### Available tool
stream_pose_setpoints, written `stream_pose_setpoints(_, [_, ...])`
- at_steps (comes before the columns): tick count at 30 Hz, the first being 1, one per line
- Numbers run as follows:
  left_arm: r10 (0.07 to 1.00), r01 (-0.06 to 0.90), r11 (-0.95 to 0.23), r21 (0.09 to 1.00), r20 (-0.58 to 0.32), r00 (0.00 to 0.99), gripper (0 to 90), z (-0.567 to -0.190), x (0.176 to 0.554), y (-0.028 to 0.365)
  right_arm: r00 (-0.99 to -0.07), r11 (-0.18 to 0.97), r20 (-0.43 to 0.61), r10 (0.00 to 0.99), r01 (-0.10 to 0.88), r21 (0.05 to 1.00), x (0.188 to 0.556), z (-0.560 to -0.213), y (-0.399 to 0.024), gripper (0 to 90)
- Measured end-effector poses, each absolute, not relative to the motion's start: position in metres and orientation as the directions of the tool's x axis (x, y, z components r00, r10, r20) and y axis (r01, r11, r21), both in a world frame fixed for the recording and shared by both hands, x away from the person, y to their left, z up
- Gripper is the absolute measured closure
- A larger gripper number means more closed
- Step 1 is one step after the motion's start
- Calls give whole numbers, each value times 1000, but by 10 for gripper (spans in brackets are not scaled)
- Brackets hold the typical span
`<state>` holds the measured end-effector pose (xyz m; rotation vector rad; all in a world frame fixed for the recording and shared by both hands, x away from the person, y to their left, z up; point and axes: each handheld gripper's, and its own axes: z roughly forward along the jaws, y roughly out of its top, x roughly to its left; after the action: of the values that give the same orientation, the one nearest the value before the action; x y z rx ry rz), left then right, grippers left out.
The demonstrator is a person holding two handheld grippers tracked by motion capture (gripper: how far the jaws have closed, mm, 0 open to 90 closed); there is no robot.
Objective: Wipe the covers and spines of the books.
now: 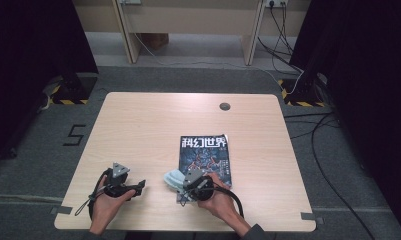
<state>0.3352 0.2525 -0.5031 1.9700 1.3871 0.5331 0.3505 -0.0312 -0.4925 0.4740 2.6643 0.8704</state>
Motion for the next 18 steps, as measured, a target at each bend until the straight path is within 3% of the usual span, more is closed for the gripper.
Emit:
stream_pose_setpoints(11, [935, 668, -229, 708, -31, 353, 213, -505, 336, 251, -937, 760, -143, 319, 162, 629, 335, -494, -11, 790])
stream_pose_setpoints(18, [932, 665, -240, 707, -23, 361, 213, -504, 335, 250, -928, 750, -123, 352, 201, 631, 337, -493, -28, 792])
